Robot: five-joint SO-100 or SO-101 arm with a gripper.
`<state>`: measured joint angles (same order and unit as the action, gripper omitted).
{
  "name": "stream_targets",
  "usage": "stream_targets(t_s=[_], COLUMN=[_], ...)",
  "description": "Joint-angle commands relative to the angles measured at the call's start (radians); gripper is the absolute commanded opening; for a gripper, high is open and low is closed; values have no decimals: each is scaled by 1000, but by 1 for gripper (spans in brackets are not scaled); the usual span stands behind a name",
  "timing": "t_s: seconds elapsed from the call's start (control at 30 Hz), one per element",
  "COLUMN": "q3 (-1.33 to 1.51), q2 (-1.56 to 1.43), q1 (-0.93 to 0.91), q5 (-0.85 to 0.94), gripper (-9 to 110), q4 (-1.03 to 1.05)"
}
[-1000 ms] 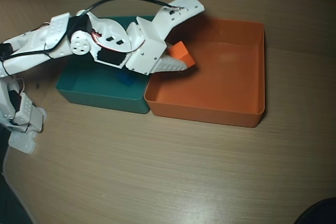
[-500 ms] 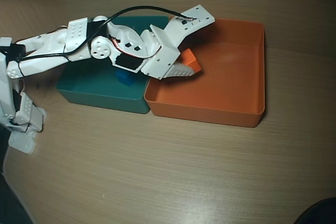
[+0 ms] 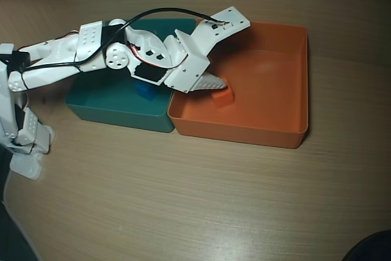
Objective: Grasp a cube and put it in the box.
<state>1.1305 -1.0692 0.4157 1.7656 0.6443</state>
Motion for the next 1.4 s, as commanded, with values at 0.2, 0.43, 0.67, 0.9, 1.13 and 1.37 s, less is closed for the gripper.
stream_targets(t_s=[0.2, 0.43, 0.67, 0.9, 1.13, 1.37], q3=[-77, -67, -64, -64, -64, -64], q2=[-32, -43, -46, -46, -46, -48], q1=[-5, -5, -3, 0, 5, 3], q5=[-8, -8, -8, -8, -8, -9], gripper=[52, 52, 47, 26, 5, -7], q4=[-15, -15, -15, -15, -15, -8])
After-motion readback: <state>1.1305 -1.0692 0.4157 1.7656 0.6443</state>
